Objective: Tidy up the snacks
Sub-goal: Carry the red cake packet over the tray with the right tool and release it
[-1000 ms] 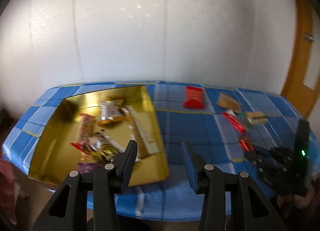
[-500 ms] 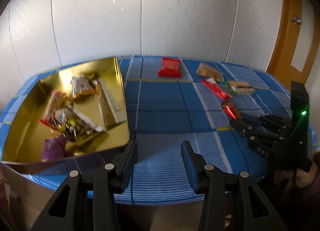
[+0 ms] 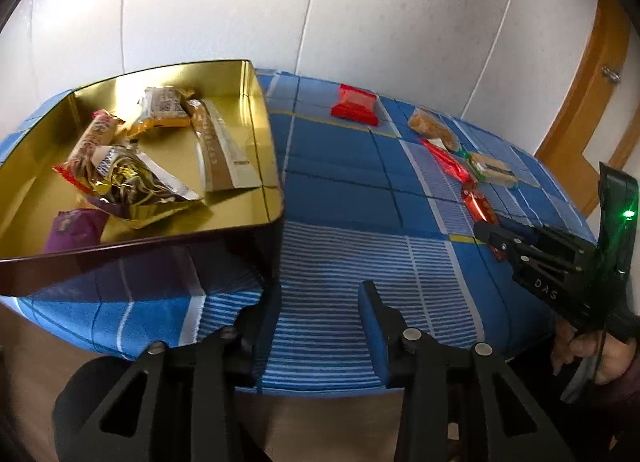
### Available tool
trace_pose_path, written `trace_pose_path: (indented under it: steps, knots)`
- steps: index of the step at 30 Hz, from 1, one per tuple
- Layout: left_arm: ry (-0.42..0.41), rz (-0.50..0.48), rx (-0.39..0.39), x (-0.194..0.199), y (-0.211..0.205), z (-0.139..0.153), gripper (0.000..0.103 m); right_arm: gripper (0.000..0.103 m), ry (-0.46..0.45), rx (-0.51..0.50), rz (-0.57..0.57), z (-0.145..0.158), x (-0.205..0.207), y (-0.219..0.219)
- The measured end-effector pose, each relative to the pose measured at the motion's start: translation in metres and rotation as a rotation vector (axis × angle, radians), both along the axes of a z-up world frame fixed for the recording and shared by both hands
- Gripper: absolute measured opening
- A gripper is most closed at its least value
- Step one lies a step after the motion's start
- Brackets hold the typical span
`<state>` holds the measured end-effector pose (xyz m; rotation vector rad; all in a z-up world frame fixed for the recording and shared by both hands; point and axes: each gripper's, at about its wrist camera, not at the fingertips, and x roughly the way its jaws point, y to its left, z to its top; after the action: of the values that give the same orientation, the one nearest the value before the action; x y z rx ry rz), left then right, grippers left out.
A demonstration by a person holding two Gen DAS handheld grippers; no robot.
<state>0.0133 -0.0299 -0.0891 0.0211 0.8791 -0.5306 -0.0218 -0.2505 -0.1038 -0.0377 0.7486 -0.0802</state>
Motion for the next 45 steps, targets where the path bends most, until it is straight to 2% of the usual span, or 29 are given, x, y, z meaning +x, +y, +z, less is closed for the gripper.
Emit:
trace_pose_path:
  steps: [3, 6, 9, 15, 21, 25, 28, 29, 32, 34, 38, 45]
  knots:
    - [-0.004, -0.001, -0.002, -0.001, 0.0, 0.0, 0.04, 0.024, 0.033, -0.011, -0.008, 0.002, 0.003, 0.002]
    - [-0.005, 0.0, -0.008, -0.002, 0.001, 0.0, 0.04, 0.023, 0.116, -0.001, 0.005, 0.008, 0.014, 0.005]
    - [-0.003, 0.003, -0.014, -0.001, 0.001, 0.001, 0.04, 0.023, 0.109, 0.026, 0.053, 0.028, 0.022, 0.014]
    - [0.006, 0.009, -0.037, -0.001, 0.002, 0.001, 0.04, 0.023, 0.095, 0.157, 0.232, 0.075, 0.051, 0.048]
    - [0.016, 0.013, -0.063, 0.001, 0.006, 0.0, 0.04, 0.023, 0.117, 0.264, 0.405, 0.102, 0.084, 0.092]
    - [0.021, 0.015, -0.075, 0.002, 0.007, 0.0, 0.04, 0.024, 0.15, 0.327, 0.499, 0.111, 0.109, 0.125]
    - [0.024, 0.016, -0.082, 0.002, 0.008, 0.0, 0.04, 0.029, 0.18, 0.33, 0.534, 0.106, 0.126, 0.144]
    - [0.024, 0.016, -0.082, 0.002, 0.008, 0.0, 0.04, 0.033, 0.194, 0.328, 0.531, 0.102, 0.131, 0.149]
    - [0.024, 0.022, -0.081, 0.002, 0.008, 0.0, 0.038, 0.034, 0.23, 0.316, 0.509, 0.088, 0.14, 0.154]
    - [0.027, 0.024, -0.087, 0.002, 0.009, 0.0, 0.038, 0.034, 0.222, 0.308, 0.493, 0.084, 0.138, 0.151]
    - [0.022, 0.027, -0.08, 0.002, 0.007, 0.0, 0.038, 0.034, 0.197, 0.297, 0.45, 0.082, 0.123, 0.131]
    - [0.011, 0.028, -0.058, 0.0, 0.005, 0.0, 0.038, 0.034, 0.157, 0.216, 0.283, 0.073, 0.084, 0.076]
